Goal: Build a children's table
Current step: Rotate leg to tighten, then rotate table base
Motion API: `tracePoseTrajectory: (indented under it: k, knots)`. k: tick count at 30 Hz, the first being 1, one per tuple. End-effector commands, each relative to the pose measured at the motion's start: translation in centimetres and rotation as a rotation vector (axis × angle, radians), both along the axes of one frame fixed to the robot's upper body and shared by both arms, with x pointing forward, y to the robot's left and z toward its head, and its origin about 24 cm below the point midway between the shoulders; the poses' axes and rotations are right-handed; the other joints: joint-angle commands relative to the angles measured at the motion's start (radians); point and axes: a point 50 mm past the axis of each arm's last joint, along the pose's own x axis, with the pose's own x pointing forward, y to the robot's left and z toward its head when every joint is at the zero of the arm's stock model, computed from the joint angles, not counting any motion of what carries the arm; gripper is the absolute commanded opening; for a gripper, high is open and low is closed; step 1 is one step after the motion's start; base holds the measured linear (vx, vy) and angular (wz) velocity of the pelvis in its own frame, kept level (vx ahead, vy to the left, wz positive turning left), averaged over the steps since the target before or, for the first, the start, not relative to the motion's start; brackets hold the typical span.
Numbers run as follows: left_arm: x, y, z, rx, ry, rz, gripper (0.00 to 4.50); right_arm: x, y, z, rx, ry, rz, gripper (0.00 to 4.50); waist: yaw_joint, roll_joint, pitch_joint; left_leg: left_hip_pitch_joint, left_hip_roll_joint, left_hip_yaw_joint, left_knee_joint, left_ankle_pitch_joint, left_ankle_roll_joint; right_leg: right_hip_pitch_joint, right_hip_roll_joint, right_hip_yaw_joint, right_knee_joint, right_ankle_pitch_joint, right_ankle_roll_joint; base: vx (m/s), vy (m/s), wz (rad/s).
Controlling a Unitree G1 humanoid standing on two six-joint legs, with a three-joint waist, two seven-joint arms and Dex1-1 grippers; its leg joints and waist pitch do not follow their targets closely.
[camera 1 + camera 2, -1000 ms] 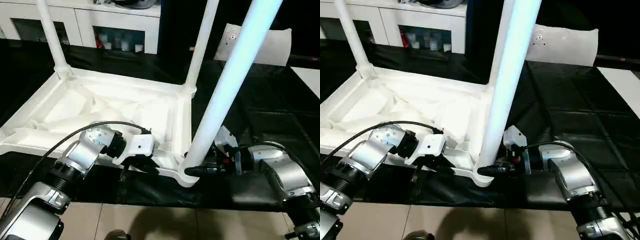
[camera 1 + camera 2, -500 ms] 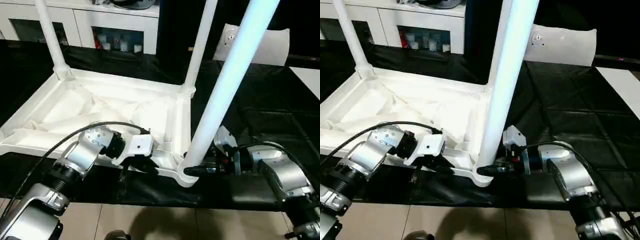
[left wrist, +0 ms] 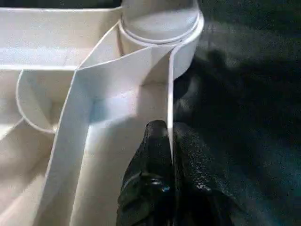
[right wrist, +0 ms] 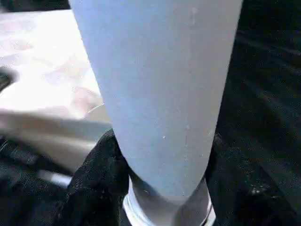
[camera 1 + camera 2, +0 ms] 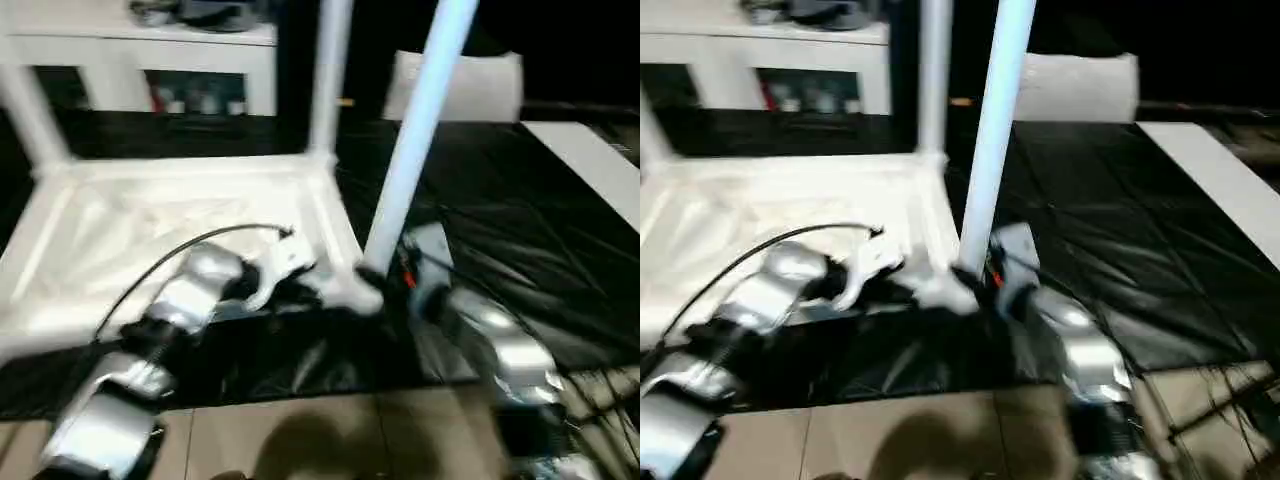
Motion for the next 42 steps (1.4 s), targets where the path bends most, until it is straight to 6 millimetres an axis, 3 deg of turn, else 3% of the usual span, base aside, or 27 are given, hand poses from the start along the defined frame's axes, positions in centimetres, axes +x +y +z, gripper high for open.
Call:
tracePoseTrajectory:
  k: [1,2,3,4,5,6,7,8,9,10,11,12,13,14,16,17,18,20,23,25,28,29,31,37,39,40,42]
  knots:
    - [0.4,-3.4,1.1,-0.075,-0.052,-0.019,0.0,-0.3,4.1,-0.3,0.054,0.059,0.057,1.95,-0.013,0.018,-0.042,0.034,0.064,-0.056,-0.113,-0.734,-0.108,0.008,-0.068,0.021,-0.085,-0.514,-0.087,0.0,0.0,0.0]
    - [0.5,-3.7,1.2,-0.076,-0.063,-0.019,0.0,0.0,4.3,-0.2,0.063,0.059,0.016,2.3,-0.017,0.018,-0.038,0.04,0.057,-0.052,-0.105,-0.736,-0.102,-0.002,-0.077,0.017,-0.099,-0.561,-0.081,0.0,0.0,0.0]
    - [0.5,-3.7,1.2,-0.076,-0.063,-0.019,0.0,0.0,4.3,-0.2,0.063,0.059,0.016,2.3,-0.02,0.017,-0.034,0.048,0.054,-0.051,-0.1,-0.742,-0.099,-0.008,-0.078,0.007,-0.112,-0.602,-0.068,0.0,0.0,0.0]
    - [0.6,-3.9,1.4,-0.066,-0.087,-0.036,0.0,0.2,4.4,0.0,0.064,0.046,-0.036,2.51,-0.022,0.021,-0.032,0.06,0.053,-0.05,-0.094,-0.751,-0.091,-0.009,-0.077,-0.011,-0.125,-0.64,-0.047,0.0,0.0,0.0]
    - [0.6,-3.9,1.4,-0.066,-0.089,-0.038,0.0,0.2,4.5,0.1,0.064,0.044,-0.045,2.67,-0.028,0.03,-0.031,0.046,0.064,-0.052,-0.116,-0.786,-0.093,0.017,-0.068,-0.023,-0.104,-0.576,-0.045,0.0,0.0,0.0]
    - [0.7,-3.8,1.3,-0.062,-0.098,-0.05,0.0,0.2,4.5,0.4,0.065,0.041,-0.068,2.71,-0.024,0.039,-0.032,0.02,0.076,-0.055,-0.141,-0.803,-0.1,0.044,-0.062,-0.012,-0.063,-0.501,-0.054,0.0,0.0,0.0]
    - [0.7,-3.7,1.3,-0.055,-0.105,-0.06,0.0,0.2,4.4,0.5,0.063,0.037,-0.078,2.76,0.0,0.045,-0.025,-0.029,0.099,-0.029,-0.223,-0.881,-0.12,0.083,-0.025,-0.005,0.06,-0.329,-0.081,-0.058,-0.032,0.16]
    - [0.7,-3.5,1.2,-0.049,-0.109,-0.065,0.0,0.3,4.2,0.5,0.061,0.032,-0.082,2.76,0.032,0.03,-0.03,-0.015,0.088,0.018,-0.243,-0.843,-0.114,0.059,-0.012,0.025,0.096,-0.225,-0.083,-0.058,-0.032,0.16]
    - [0.6,-3.3,1.2,-0.048,-0.117,-0.079,0.0,0.2,4.0,0.6,0.035,0.014,-0.081,2.99,0.029,-0.003,-0.041,0.035,0.063,0.023,-0.186,-0.742,-0.107,0.008,-0.033,0.059,0.029,-0.366,-0.074,0.076,-0.088,0.27]
    - [0.6,-3.2,1.2,-0.049,-0.122,-0.087,0.0,0.2,3.8,0.6,0.016,0.001,-0.079,3.11,0.033,-0.039,-0.04,0.126,0.0,0.015,0.036,-0.422,-0.04,-0.107,-0.134,0.08,-0.153,-0.841,-0.038,0.16,-0.079,-0.07]
    - [0.5,-3.1,1.2,-0.051,-0.123,-0.096,0.0,0.1,3.6,0.7,0.011,-0.013,-0.07,3.16,0.048,-0.039,-0.041,0.012,0.013,-0.017,0.01,-0.15,0.025,0.004,-0.165,0.117,-0.119,-0.863,-0.026,0.16,-0.079,-0.07]
    - [0.4,-2.9,1.1,-0.053,-0.125,-0.108,0.0,0.0,3.4,0.8,0.005,-0.032,-0.059,3.16,0.071,-0.013,-0.056,-0.021,0.033,-0.032,-0.035,-0.065,0.018,0.044,-0.158,0.105,-0.081,-0.72,-0.047,0.108,-0.024,-0.29]
    - [0.2,-2.5,1.1,-0.065,-0.147,-0.143,0.0,-0.4,2.6,0.8,-0.018,-0.053,-0.059,3.28,0.066,0.009,-0.051,-0.01,0.061,-0.03,-0.087,-0.11,-0.015,0.012,-0.093,0.069,-0.06,-0.483,-0.077,0.079,-0.007,-0.13]
    - [0.1,-2.2,1.1,-0.07,-0.152,-0.141,0.0,-0.7,1.8,1.0,-0.037,-0.077,-0.074,3.43,0.056,0.021,-0.055,0.005,0.071,-0.03,-0.1,-0.265,-0.052,0.006,-0.066,0.063,-0.039,-0.32,-0.107,0.079,-0.007,-0.13]
    - [0.0,-1.7,1.1,-0.081,-0.152,-0.13,0.0,-1.1,0.6,1.3,-0.053,-0.113,-0.075,3.6,0.049,0.011,-0.059,0.021,0.063,-0.018,-0.097,-0.379,-0.067,-0.003,-0.064,0.069,-0.034,-0.219,-0.171,0.03,-0.004,0.01]
    - [0.0,-1.5,1.1,-0.095,-0.158,-0.115,0.0,-1.4,0.0,1.6,-0.053,-0.127,-0.07,3.6,0.054,0.0,-0.055,0.018,0.055,-0.011,-0.093,-0.4,-0.043,-0.001,-0.071,0.071,-0.047,-0.305,-0.169,0.0,0.0,0.0]
    - [0.0,-1.4,1.2,-0.106,-0.164,-0.105,0.0,-1.6,-0.4,1.8,-0.051,-0.135,-0.066,3.72,0.057,-0.001,-0.055,0.02,0.054,-0.008,-0.089,-0.4,-0.031,-0.004,-0.075,0.073,-0.053,-0.353,-0.158,0.0,0.0,0.0]
    - [-0.1,-1.4,1.4,-0.149,-0.163,-0.102,0.0,-1.9,-0.9,2.0,-0.047,-0.142,-0.058,3.97,0.063,-0.003,-0.058,0.005,0.05,-0.007,-0.088,-0.316,0.0,0.004,-0.082,0.077,-0.063,-0.413,-0.12,0.0,0.0,0.0]
    - [-0.2,-1.1,2.5,-0.258,-0.165,-0.068,0.0,-2.9,-2.6,2.6,-0.093,-0.188,-0.019,4.06,0.072,-0.006,-0.065,-0.005,0.053,-0.006,-0.085,-0.229,0.014,0.011,-0.079,0.075,-0.052,-0.341,-0.116,0.0,0.0,0.0]
    - [-0.4,-0.7,2.8,-0.295,-0.166,-0.051,0.55,-3.4,-3.1,2.9,-0.078,-0.187,-0.001,4.31,0.075,0.0,-0.07,-0.008,0.058,-0.002,-0.081,-0.173,0.03,0.01,-0.071,0.072,-0.034,-0.186,-0.162,0.0,0.0,0.0]
    - [-1.0,-0.1,2.9,-0.327,-0.156,-0.03,0.62,-4.2,-3.5,3.3,-0.07,-0.192,0.062,4.48,0.076,-0.001,-0.071,-0.007,0.06,0.0,-0.078,-0.165,0.048,0.011,-0.071,0.07,-0.027,-0.131,-0.199,0.0,0.0,0.0]
    - [-1.4,0.3,3.0,-0.348,-0.152,-0.004,0.94,-4.6,-3.5,3.5,-0.072,-0.199,0.095,4.5,0.075,-0.002,-0.069,-0.009,0.058,0.001,-0.077,-0.164,0.051,0.011,-0.071,0.07,-0.028,-0.132,-0.201,0.0,0.0,0.0]
    - [-2.0,1.0,3.1,-0.368,-0.154,0.029,0.96,-5.2,-3.6,3.9,-0.064,-0.21,0.142,4.5,0.074,-0.011,-0.064,-0.009,0.058,0.003,-0.077,-0.192,0.047,0.012,-0.071,0.069,-0.034,-0.196,-0.185,0.0,0.0,0.0]
    - [-4.1,2.9,3.9,-0.408,-0.15,0.108,1.44,-6.7,-2.9,5.0,-0.016,-0.219,0.288,4.5,0.071,-0.009,-0.055,-0.003,0.061,-0.003,-0.085,-0.274,0.015,0.002,-0.069,0.068,-0.051,-0.385,-0.122,0.0,0.0,0.0]
    - [-6.3,4.4,4.1,-0.373,-0.129,0.144,1.54,-7.4,-2.1,5.3,0.023,-0.216,0.359,4.5,0.069,-0.006,-0.053,-0.003,0.062,-0.007,-0.088,-0.297,0.005,0.0,-0.069,0.068,-0.053,-0.411,-0.113,0.0,0.0,0.0]
    - [-6.6,4.6,4.1,-0.365,-0.123,0.148,1.87,-7.4,-1.9,5.3,0.026,-0.217,0.366,4.5,0.064,-0.006,-0.051,-0.006,0.062,-0.008,-0.091,-0.305,-0.001,0.0,-0.066,0.068,-0.053,-0.416,-0.107,0.0,0.0,0.0]
    - [-8.3,5.4,3.9,-0.324,-0.084,0.166,1.89,-7.3,-1.3,5.4,0.036,-0.223,0.374,4.5,0.06,-0.003,-0.05,0.003,0.058,-0.005,-0.088,-0.331,-0.009,-0.01,-0.062,0.069,-0.058,-0.436,-0.099,0.0,0.0,0.0]
